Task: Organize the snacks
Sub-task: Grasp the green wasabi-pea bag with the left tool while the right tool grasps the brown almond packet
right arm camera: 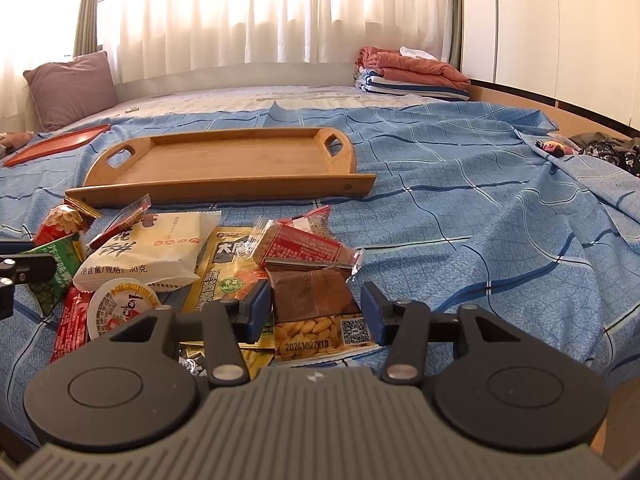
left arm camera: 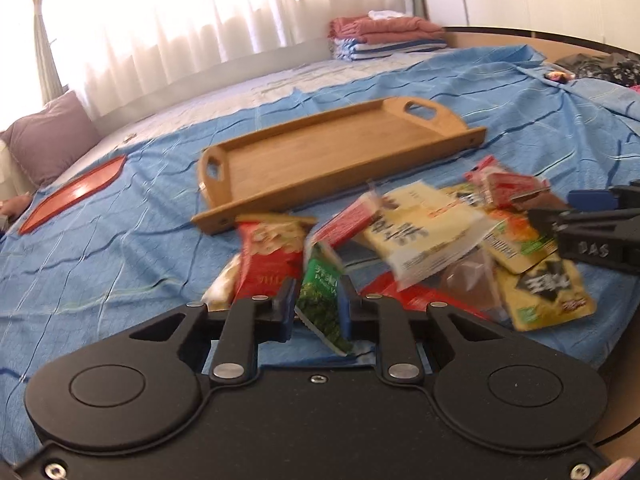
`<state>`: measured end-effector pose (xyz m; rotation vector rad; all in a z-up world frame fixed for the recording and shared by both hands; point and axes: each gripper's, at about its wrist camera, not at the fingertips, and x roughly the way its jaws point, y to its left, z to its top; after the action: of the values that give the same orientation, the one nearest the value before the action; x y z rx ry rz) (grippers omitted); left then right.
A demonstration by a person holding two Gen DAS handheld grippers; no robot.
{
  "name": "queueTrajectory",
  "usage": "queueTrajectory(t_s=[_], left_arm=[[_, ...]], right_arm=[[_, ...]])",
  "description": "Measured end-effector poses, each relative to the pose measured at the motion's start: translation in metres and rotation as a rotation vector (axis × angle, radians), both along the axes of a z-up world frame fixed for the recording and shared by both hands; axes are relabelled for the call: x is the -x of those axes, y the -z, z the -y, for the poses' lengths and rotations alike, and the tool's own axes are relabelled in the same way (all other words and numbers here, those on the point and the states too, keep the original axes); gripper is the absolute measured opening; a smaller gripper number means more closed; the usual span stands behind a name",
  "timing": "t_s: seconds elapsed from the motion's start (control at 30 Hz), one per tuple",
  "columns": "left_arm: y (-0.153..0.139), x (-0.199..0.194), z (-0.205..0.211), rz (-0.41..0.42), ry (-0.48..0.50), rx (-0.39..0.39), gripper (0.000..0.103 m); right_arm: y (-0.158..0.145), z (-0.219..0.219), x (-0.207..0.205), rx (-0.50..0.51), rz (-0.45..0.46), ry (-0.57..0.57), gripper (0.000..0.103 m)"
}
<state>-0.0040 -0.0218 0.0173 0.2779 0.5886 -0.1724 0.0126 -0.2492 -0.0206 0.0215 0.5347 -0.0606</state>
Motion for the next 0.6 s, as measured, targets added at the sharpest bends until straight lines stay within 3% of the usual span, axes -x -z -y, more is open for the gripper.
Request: queueTrajectory(t_s=[0.17, 0.3, 0.37, 0.43, 0.47, 0.5, 0.6], left_arm=[[0.000, 0.000, -0.013, -0.012, -0.038, 0.012, 0.021], [0.000, -0.001, -0.020, -0.002, -0.098, -0.039, 0.022], [-0.003, 0.000, -0.024, 0.002, -0.084, -0.010, 0.023], [-0.007, 0.002, -0.024, 0.010, -0.057, 0.023, 0.029], [-0.008, 0.003, -0.023, 0.009, -0.038, 0.033, 0.040], [-0.008, 0.002, -0.021, 0.005, -0.021, 0.046, 0.043], [-0.003, -0.002, -0.015, -0.012, 0.008, 0.074, 0.043]], right_arm=[[0.001, -0.001, -0.001, 0.007, 0.001, 0.001, 0.053], [0.001, 0.001, -0.001, -0.012, 0.001, 0.004, 0.053], [0.000, 0.002, -0.001, -0.019, 0.000, 0.002, 0.053], [0.001, 0.002, -0.001, -0.014, -0.002, -0.003, 0.053], [0.001, 0.002, -0.001, -0.009, -0.002, -0.006, 0.053], [0.001, 0.001, -0.001, -0.002, -0.005, -0.009, 0.053], [0.002, 0.000, -0.001, 0.012, -0.010, -0.016, 0.054]])
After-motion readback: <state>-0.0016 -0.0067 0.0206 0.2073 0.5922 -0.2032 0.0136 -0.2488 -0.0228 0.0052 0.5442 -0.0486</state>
